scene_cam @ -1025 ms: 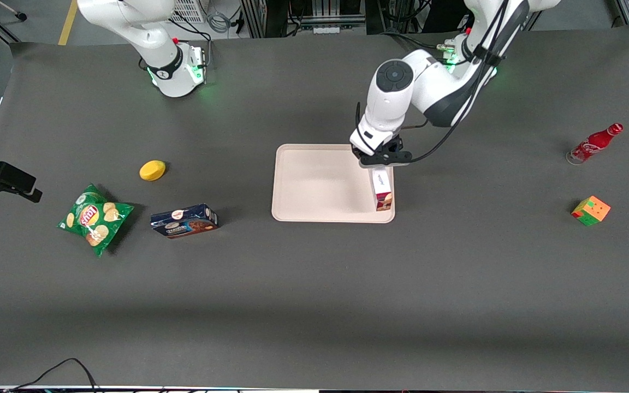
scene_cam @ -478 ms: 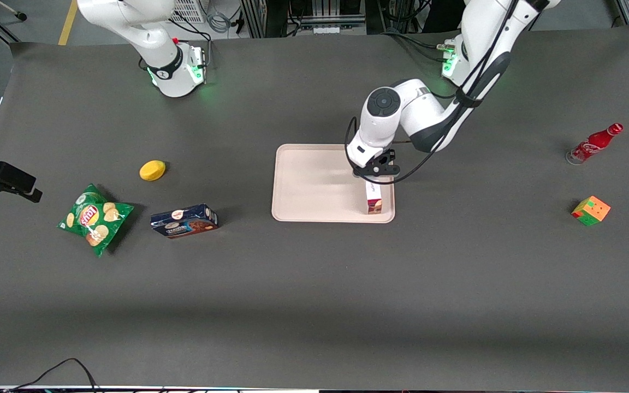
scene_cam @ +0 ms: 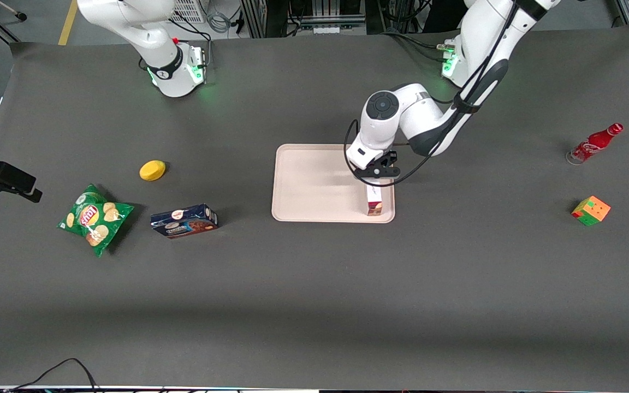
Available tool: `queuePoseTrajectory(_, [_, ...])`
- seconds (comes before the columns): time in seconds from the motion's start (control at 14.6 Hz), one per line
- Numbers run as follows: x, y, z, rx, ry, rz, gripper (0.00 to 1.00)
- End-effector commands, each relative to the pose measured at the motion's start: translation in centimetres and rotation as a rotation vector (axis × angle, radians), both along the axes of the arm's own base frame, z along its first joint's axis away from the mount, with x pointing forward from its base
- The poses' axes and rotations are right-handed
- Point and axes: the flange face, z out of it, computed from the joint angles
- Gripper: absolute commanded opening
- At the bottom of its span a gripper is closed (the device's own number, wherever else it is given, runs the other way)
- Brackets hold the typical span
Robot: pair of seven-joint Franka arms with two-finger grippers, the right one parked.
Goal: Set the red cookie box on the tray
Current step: 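Lower the box onto the tray and open the left gripper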
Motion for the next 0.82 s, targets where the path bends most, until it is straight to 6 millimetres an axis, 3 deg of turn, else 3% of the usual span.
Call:
queuePoseTrajectory(0.0, [0.9,0.3,-0.4,0.004,-0.013,0.026,1.0])
queuePoseTrajectory(0.34, [1.8,0.5,0.6,0.011,-0.03,0.032,1.0])
queuePoseTrajectory(0.75, [5.8,0.4,10.8,0.167,-0.094,0.013,1.0])
